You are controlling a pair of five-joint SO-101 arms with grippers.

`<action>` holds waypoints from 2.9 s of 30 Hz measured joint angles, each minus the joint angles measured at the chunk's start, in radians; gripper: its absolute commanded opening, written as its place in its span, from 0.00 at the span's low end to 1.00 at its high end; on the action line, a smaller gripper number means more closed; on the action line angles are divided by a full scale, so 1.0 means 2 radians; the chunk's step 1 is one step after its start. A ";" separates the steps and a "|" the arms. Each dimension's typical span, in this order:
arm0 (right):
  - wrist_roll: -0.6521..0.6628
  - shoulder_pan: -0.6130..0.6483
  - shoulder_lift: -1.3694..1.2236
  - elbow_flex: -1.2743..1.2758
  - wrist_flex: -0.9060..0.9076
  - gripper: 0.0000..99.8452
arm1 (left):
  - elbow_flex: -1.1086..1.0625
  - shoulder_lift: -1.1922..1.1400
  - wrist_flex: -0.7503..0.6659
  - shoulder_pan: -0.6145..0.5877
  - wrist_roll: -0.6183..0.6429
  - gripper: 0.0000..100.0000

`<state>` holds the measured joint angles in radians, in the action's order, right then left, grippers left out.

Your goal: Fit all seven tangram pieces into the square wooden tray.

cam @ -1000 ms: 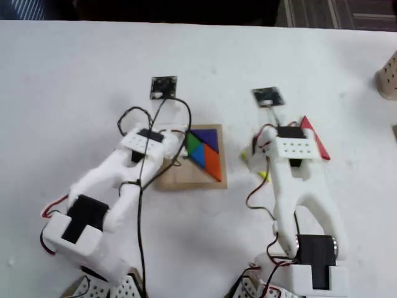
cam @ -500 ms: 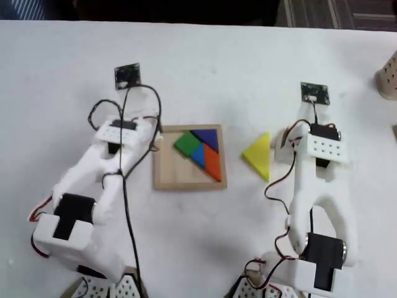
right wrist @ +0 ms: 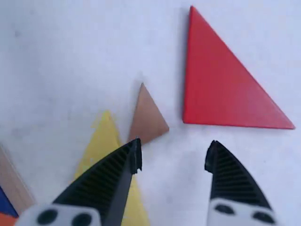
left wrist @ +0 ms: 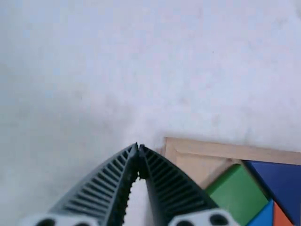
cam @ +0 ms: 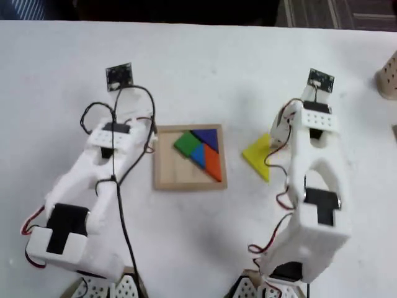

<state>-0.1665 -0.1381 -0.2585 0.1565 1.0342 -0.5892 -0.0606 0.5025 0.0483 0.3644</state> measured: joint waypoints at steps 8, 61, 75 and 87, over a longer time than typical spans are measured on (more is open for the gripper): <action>-0.004 0.029 -0.105 -0.109 0.041 0.22 | 0.000 0.000 0.000 0.001 0.000 0.02; -0.001 0.034 -0.236 -0.318 0.243 0.11 | 0.000 0.000 0.000 -0.004 -0.070 0.02; -0.001 0.113 -0.146 -0.317 0.267 0.11 | 0.000 0.000 -0.042 -0.079 -0.069 0.02; 0.001 0.274 -0.140 -0.317 0.222 0.11 | 0.000 0.000 -0.048 -0.108 -0.068 0.02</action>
<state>-0.1649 0.4097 -0.5378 -0.4772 1.4791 -0.5892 -0.0606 0.4058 -0.1680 0.2279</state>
